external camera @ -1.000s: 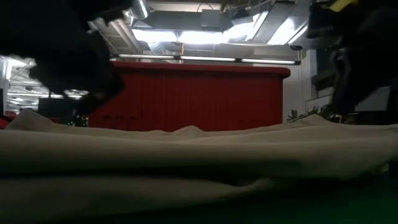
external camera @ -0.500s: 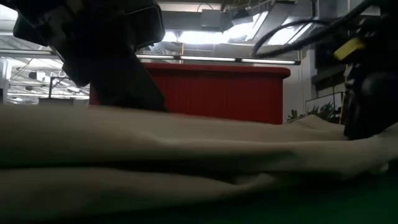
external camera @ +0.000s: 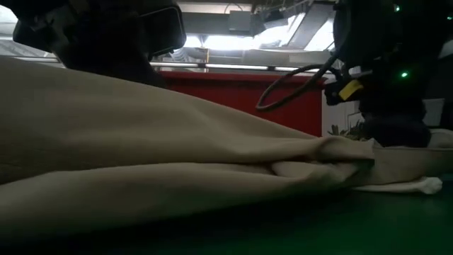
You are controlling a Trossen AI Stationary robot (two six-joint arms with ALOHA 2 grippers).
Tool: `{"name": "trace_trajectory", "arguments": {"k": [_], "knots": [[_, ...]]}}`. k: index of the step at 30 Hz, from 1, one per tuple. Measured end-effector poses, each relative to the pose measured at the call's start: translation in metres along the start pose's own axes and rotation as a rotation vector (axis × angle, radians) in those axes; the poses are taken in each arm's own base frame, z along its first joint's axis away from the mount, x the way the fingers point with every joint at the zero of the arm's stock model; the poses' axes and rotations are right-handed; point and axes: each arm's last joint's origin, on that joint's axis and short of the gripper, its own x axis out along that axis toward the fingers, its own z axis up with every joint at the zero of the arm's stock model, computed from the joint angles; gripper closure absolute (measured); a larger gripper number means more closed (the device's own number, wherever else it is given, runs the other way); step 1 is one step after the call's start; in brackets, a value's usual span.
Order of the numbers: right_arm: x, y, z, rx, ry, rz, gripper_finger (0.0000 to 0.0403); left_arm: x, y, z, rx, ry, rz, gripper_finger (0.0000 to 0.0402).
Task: Fold Laundry from Bin
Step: Fold the brown shorts
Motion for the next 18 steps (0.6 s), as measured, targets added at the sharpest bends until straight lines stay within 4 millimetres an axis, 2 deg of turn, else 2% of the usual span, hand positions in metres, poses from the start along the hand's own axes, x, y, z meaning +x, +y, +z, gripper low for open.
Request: {"name": "trace_trajectory", "arguments": {"k": [10, 18], "knots": [[-0.026, 0.026, -0.028, -0.138, -0.017, 0.093, 0.024, 0.0, -0.001, 0.0, -0.002, 0.012, -0.019, 0.0305], [-0.036, 0.034, -0.048, -0.164, -0.046, 0.108, 0.024, -0.001, -0.001, 0.0, 0.016, 0.011, -0.019, 0.0305]]}}
